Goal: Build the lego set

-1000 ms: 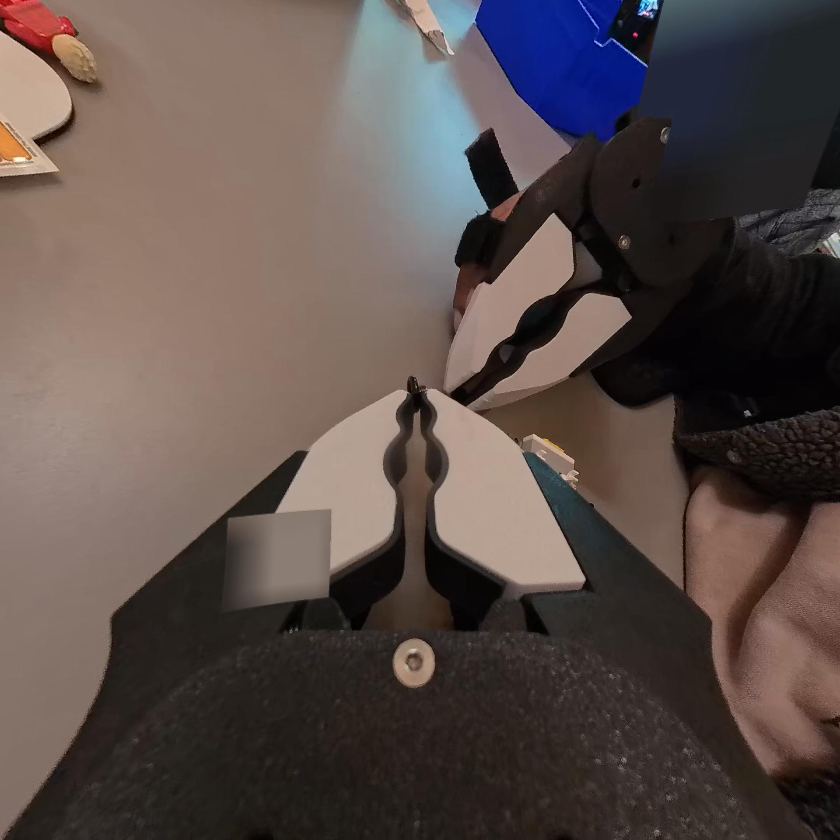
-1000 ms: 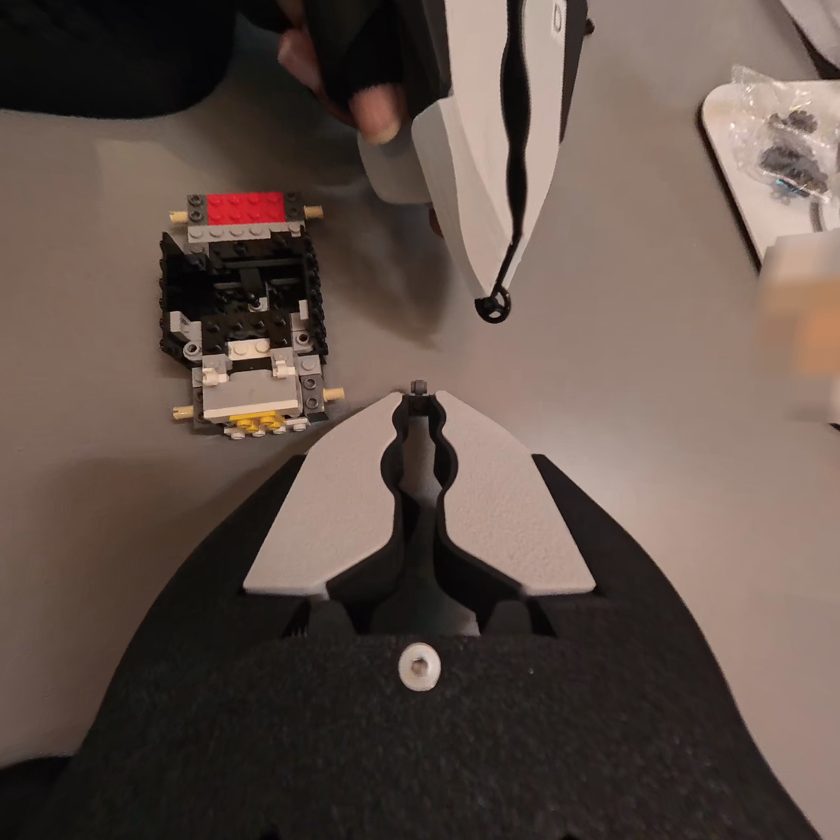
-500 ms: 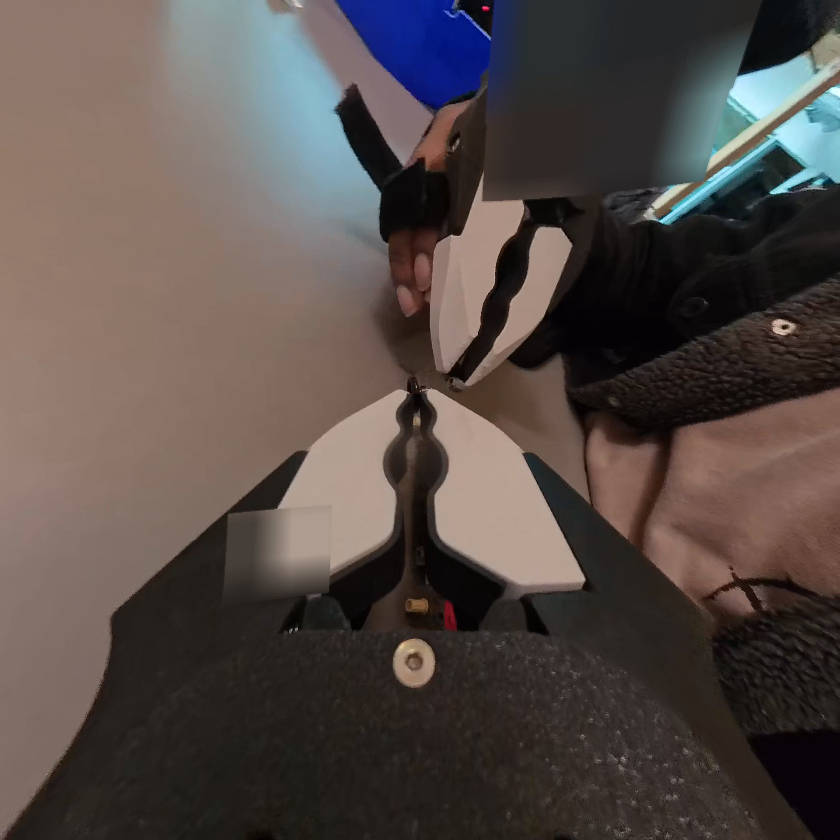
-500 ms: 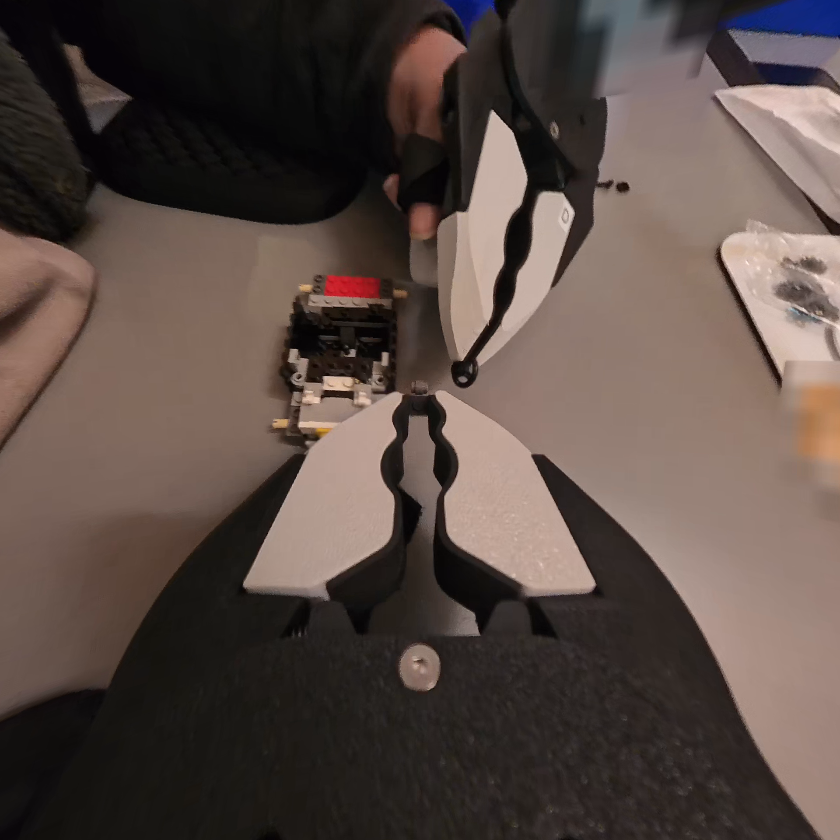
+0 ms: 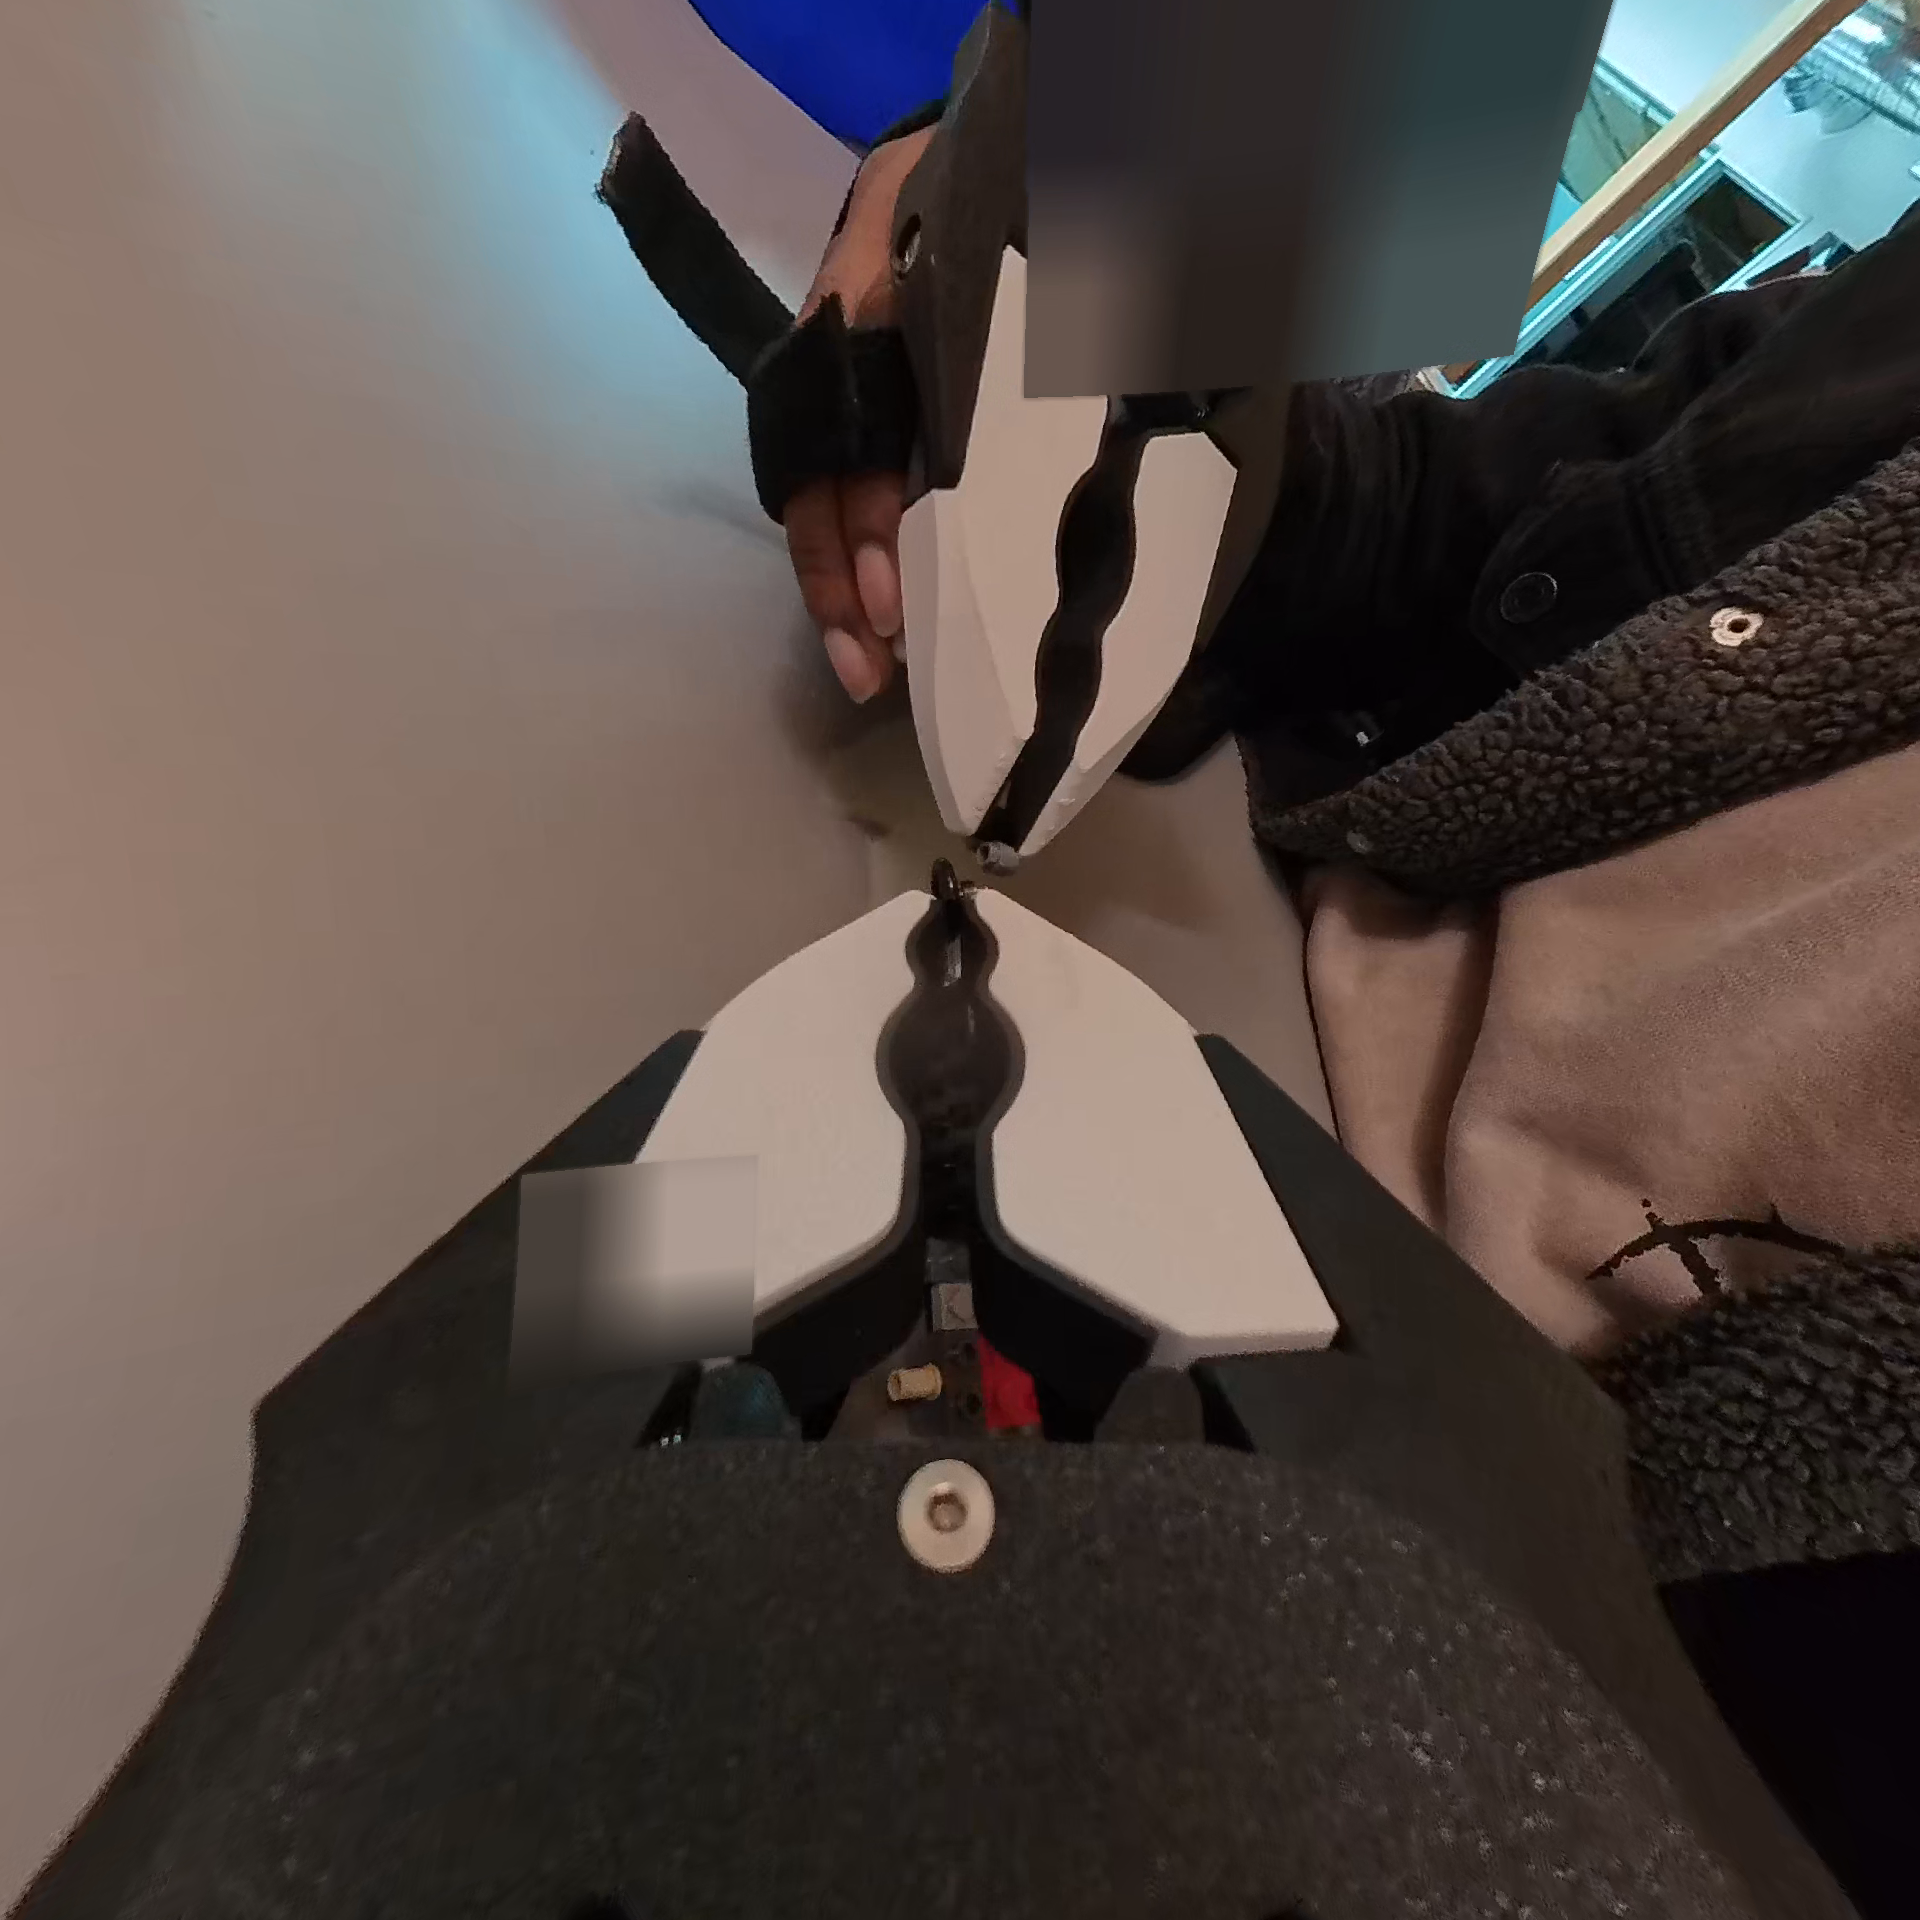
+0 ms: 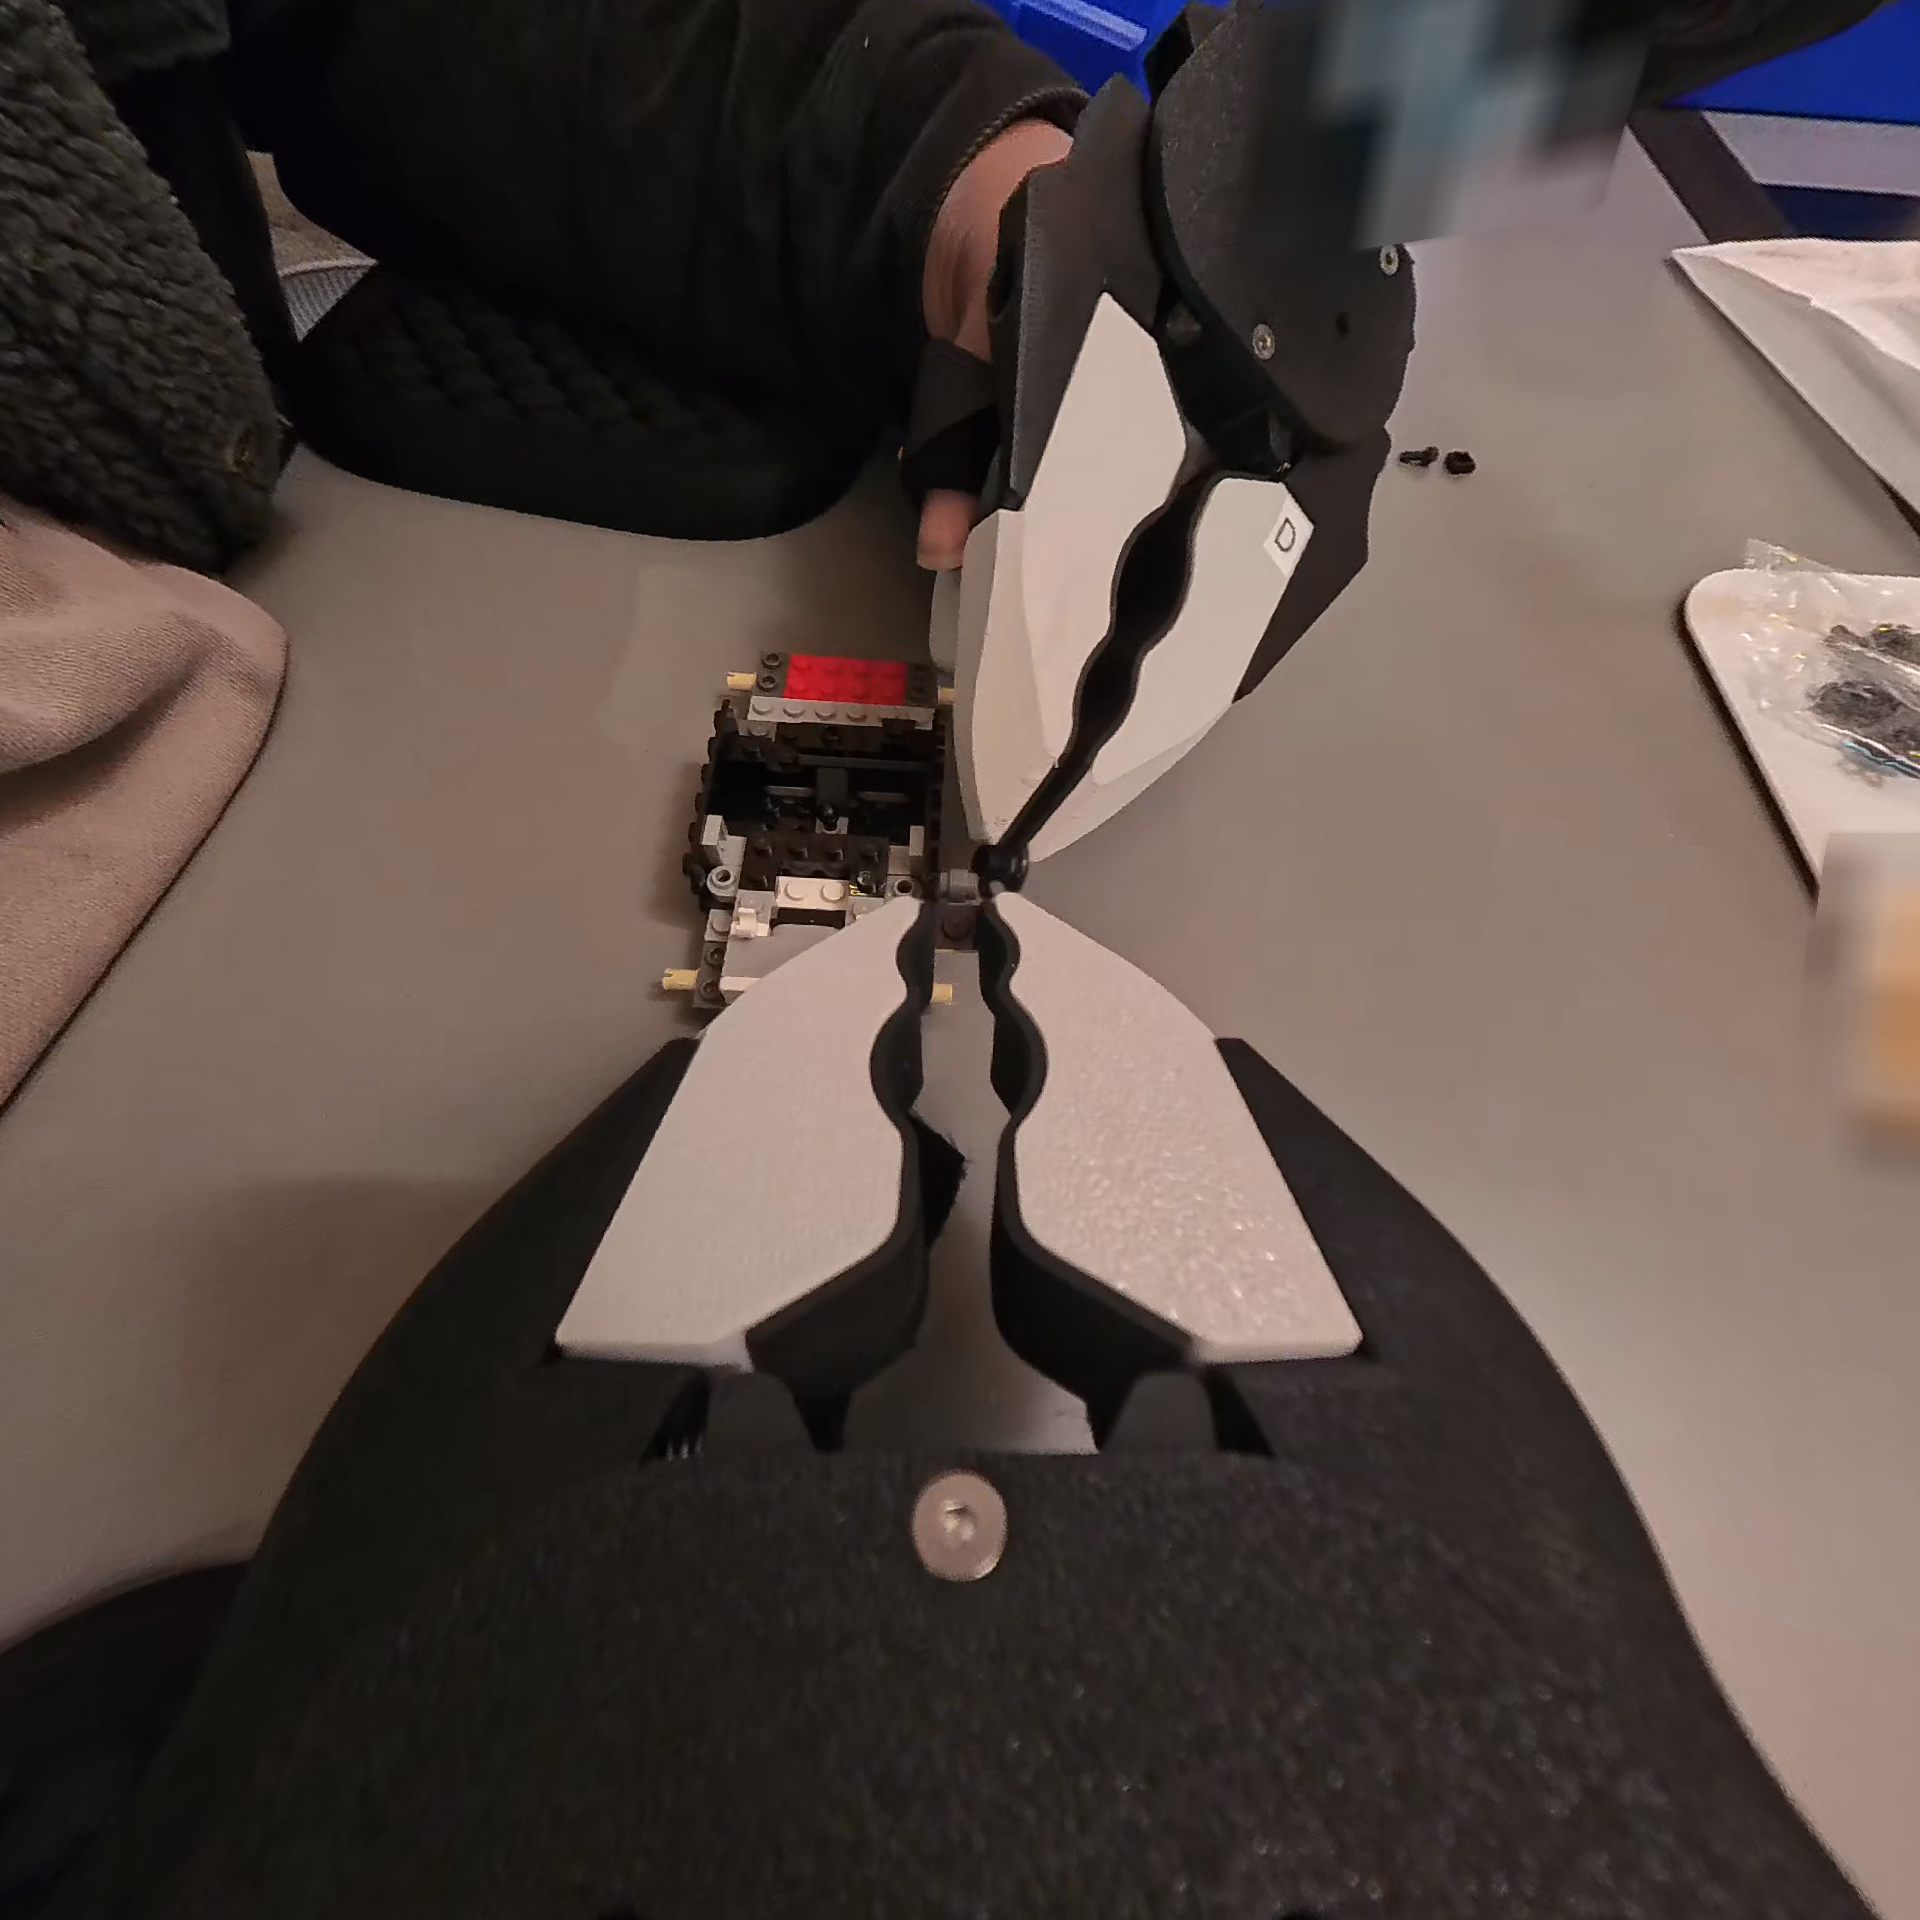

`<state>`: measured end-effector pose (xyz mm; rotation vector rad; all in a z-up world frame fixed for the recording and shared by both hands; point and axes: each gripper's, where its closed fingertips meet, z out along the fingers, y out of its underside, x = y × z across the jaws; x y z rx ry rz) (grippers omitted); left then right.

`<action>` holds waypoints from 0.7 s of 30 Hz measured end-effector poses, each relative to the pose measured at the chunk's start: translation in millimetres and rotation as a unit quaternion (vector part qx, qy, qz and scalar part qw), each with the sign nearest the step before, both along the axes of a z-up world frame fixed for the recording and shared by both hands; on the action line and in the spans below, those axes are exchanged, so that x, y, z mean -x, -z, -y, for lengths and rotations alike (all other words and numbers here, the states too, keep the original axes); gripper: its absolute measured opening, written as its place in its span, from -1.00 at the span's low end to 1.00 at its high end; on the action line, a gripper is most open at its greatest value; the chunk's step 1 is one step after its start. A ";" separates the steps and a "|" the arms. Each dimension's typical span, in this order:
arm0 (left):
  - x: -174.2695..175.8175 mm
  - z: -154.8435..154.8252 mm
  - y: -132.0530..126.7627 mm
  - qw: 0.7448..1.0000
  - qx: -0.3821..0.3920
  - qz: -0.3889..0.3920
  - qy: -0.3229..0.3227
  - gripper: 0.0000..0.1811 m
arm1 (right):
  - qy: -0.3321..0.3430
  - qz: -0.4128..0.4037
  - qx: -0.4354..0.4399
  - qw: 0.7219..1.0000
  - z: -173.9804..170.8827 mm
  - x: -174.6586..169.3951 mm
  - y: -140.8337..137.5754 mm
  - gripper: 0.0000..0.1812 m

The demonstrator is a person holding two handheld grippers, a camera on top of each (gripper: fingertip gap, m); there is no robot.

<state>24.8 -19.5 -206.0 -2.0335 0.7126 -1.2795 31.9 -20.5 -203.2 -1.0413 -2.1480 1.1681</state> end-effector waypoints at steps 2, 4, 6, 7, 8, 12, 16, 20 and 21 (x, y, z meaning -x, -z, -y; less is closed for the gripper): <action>0.1 -0.3 0.2 1.000 0.000 0.000 -0.001 -0.97 | 0.001 -0.001 0.003 1.000 -0.1 0.0 -0.7 -0.91; 0.8 -0.9 0.3 1.000 0.002 0.001 -0.004 -0.97 | 0.000 0.000 0.003 1.000 0.0 -0.2 -0.5 -0.92; 1.2 -1.3 0.7 1.000 0.003 0.001 -0.005 -0.98 | -0.001 0.002 0.003 1.000 0.4 -0.5 -0.1 -0.91; 1.2 -1.3 0.8 1.000 0.004 0.001 -0.005 -0.97 | -0.001 0.002 0.004 1.000 0.5 -0.5 -0.2 -0.92; 1.1 -1.2 0.8 1.000 0.004 0.001 -0.004 -0.98 | -0.001 0.002 0.004 1.000 0.5 -0.5 -0.1 -0.91; 0.1 -0.2 -0.5 1.000 0.003 0.004 -0.001 -0.97 | 0.002 0.005 0.004 1.000 0.7 0.3 1.4 -0.91; -1.5 0.4 -1.6 1.000 0.000 0.003 0.000 -0.98 | 0.001 0.008 0.006 1.000 3.6 1.8 3.0 -0.92; -1.8 1.2 -1.1 1.000 -0.001 -0.001 0.002 -0.98 | 0.002 0.010 0.011 1.000 5.0 2.5 3.2 -0.92; -1.8 1.1 -1.6 1.000 -0.001 0.000 0.002 -0.98 | 0.002 0.010 0.013 1.000 4.9 2.7 2.6 -0.92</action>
